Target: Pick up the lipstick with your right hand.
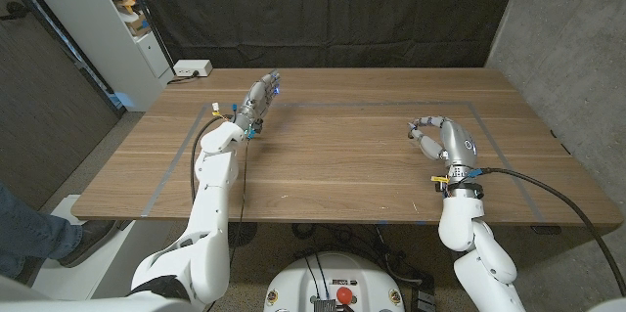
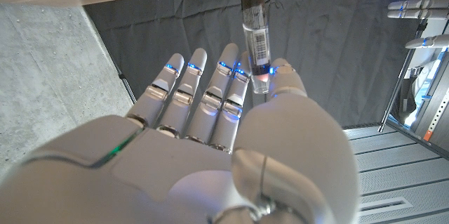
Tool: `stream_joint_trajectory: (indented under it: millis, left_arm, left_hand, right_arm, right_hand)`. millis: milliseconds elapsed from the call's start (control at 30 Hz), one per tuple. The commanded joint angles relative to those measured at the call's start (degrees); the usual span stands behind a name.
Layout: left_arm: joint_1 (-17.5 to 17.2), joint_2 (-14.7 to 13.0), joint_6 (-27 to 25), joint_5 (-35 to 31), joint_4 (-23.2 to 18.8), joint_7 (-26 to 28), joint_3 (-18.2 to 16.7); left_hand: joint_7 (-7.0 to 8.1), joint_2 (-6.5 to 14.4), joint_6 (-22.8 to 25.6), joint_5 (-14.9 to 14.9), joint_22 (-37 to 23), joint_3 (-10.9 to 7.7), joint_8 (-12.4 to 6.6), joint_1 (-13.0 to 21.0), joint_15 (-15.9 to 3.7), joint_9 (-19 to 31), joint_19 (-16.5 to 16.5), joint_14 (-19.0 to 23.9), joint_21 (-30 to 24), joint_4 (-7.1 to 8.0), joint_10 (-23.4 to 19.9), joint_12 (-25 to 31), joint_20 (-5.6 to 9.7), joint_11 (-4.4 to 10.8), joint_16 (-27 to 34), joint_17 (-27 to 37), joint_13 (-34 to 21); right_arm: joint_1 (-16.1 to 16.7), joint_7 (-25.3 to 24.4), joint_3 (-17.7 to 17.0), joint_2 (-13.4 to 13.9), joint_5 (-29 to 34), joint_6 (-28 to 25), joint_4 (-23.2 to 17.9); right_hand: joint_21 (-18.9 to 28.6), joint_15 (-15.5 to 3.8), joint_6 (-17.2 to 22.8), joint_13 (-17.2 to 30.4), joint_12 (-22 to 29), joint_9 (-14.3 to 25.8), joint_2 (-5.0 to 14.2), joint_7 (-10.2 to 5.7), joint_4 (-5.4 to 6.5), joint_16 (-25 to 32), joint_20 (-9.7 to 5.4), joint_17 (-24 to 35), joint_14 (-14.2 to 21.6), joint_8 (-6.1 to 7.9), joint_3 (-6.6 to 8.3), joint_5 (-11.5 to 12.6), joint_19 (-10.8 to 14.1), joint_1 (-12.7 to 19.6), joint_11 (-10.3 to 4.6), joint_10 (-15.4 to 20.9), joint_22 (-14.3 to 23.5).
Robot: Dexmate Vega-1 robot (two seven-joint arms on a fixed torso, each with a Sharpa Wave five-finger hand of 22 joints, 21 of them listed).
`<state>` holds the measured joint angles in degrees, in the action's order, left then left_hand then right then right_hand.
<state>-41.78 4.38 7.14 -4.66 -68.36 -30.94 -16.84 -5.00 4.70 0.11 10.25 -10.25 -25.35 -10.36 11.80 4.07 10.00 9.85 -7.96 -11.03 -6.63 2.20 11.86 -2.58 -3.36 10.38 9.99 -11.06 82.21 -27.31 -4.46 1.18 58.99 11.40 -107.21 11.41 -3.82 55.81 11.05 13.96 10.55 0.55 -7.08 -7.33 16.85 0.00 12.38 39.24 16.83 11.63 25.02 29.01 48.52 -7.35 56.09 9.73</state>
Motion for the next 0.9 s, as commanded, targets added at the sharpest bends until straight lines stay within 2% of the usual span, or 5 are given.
stream_joint_trajectory:
  millis: [33, 767, 900]
  left_arm:
    - [-0.3, 0.0, 0.6, 0.7, 0.1, -0.4, -0.6]
    - [-0.6, 0.4, 0.8, 0.7, -0.4, -0.3, -0.5]
    - [-0.4, 0.3, 1.0, 0.8, -0.4, -0.4, -0.4]
  left_hand:
    - [-0.26, 0.4, 0.3, -0.1, -0.2, 0.04, -0.28, 0.2, -0.11, 0.2, 3.0, -0.3, -0.3, -0.13, 0.1, 0.2, 0.02, -0.1, 0.2, 0.2, -0.1]
    - [-0.34, 0.5, 0.3, -0.1, -0.2, 0.01, -0.3, 0.4, -0.08, 0.2, 3.3, -0.4, -0.2, -0.2, 0.2, 0.2, 0.19, -0.08, 0.2, 0.2, -0.1]
    - [-0.36, 0.6, 0.3, -0.1, -0.2, 0.0, -0.3, 0.4, 0.0, 0.2, 3.3, -0.4, -0.3, -0.21, 0.2, 0.2, 0.24, -0.11, 0.2, 0.2, -0.1]
  right_arm:
    - [-0.3, 0.0, 0.2, -0.2, 1.2, -0.1, -2.0]
    - [-0.6, 0.1, -0.3, -0.5, 1.7, 0.2, -3.4]
    - [-0.7, 0.1, -0.5, -0.5, 1.6, 0.4, -3.2]
  right_hand:
    - [-0.1, -3.62, 0.4, 0.2, -0.2, 0.1, 0.4, -0.39, 0.38, -0.1, -0.48, 0.2, 0.6, -0.14, 0.23, -0.1, 0.1, 0.3, -0.29, 0.6, 0.2]
    - [-0.1, -3.85, 0.6, 0.2, -0.5, 0.2, 0.53, -0.56, 0.5, -0.4, -0.51, 0.2, 1.1, -0.45, 0.24, -0.4, 0.2, 0.4, -0.55, 0.7, 0.2]
    - [-0.1, -3.81, 0.6, 0.3, -0.6, 0.2, 0.54, -0.54, 0.53, -0.5, -0.54, 0.2, 1.1, -0.54, 0.24, -0.4, 0.2, 0.4, 0.0, 0.8, 0.2]
